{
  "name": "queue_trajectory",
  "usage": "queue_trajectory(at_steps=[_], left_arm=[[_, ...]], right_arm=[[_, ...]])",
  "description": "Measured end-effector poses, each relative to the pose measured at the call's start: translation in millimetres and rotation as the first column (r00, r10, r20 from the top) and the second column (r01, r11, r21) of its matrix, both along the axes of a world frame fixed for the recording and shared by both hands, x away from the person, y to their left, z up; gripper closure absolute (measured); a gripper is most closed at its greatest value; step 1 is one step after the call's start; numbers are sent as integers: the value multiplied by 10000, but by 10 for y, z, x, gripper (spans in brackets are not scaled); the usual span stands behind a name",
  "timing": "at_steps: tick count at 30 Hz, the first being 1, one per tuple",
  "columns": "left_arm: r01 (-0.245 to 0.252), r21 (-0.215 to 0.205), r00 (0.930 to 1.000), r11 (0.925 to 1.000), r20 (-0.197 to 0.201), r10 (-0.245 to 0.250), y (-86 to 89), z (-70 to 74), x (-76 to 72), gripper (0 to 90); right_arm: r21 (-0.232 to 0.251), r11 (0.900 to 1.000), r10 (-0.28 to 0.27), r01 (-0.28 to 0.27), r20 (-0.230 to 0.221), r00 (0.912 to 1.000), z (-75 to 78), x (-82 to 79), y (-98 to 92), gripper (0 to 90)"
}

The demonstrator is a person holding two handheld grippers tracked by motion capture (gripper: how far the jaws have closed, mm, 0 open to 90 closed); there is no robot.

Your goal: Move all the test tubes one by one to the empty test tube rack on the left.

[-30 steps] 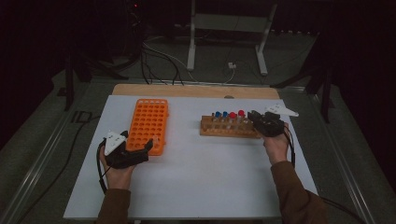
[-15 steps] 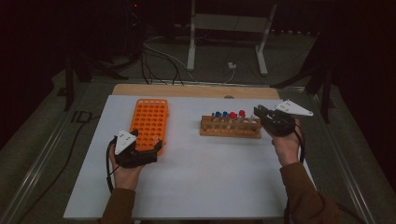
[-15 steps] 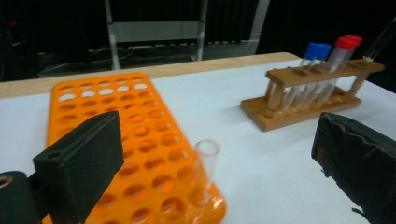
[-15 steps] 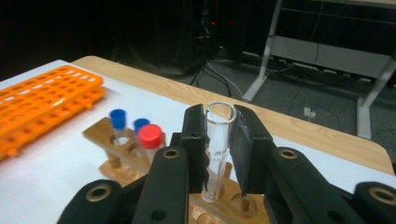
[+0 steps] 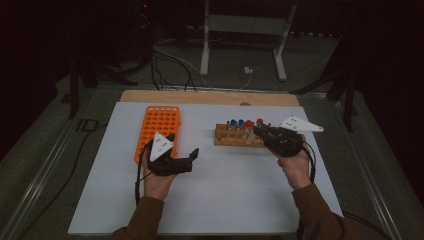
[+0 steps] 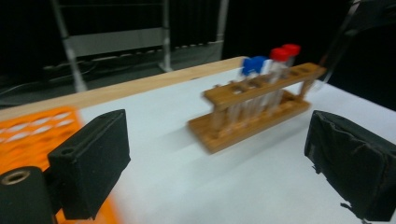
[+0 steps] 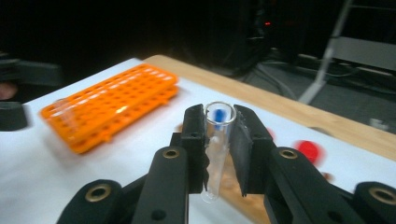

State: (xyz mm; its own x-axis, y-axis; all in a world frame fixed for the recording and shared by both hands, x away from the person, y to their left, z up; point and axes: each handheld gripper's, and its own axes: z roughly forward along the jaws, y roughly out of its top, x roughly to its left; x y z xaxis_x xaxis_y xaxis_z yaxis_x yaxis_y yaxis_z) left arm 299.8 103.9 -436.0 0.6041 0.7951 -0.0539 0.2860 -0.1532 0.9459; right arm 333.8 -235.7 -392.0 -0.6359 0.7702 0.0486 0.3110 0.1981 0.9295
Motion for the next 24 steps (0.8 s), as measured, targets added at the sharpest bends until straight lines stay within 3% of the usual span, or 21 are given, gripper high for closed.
queue_trajectory(at_steps=[3,9,17,24], left_arm=[[352,197,9993,9992,125,-354,-172,30,25,77],[946,497,9955,9943,-17,-946,-457,11,72,83],[1484,601,9889,9871,-92,-1481,-679,-35,98,173],[1660,978,9849,9813,327,-1699,-703,-30,66,537]], right_arm=[[-98,9991,404,-405,-92,9991,-24,-25,158,764],[-88,9953,960,-964,-355,9947,-71,-50,397,764],[-105,9864,1634,-1643,-590,9848,-109,-107,622,763],[-65,9806,1948,-1957,-703,9783,-114,-137,711,763]])
